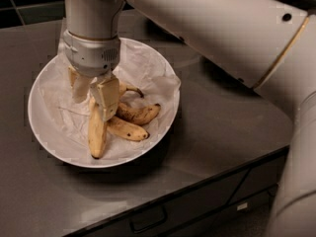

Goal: Pick banana from white bowl

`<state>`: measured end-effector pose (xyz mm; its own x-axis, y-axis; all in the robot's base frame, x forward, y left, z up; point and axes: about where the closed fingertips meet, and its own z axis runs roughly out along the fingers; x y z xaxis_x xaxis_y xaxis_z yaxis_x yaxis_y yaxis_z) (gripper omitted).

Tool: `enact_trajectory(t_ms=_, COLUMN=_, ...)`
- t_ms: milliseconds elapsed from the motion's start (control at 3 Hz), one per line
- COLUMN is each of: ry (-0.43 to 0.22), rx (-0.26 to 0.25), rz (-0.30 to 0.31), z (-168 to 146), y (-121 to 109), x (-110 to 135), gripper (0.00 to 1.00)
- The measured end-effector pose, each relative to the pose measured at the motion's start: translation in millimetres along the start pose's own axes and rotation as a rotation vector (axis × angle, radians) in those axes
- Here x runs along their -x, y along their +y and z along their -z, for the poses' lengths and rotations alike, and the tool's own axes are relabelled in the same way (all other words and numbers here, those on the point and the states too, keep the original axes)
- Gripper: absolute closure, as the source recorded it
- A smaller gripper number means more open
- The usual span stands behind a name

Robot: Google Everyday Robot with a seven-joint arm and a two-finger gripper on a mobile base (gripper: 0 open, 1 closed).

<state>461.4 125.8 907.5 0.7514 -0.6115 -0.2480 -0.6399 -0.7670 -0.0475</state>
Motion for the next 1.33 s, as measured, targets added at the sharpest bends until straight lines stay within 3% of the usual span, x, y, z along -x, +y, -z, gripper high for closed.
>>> enact_trajectory(t_ms=1333, ry=0.055, rx=-0.032, rz=0.112, z=-6, y=8, x=-16, gripper=0.45)
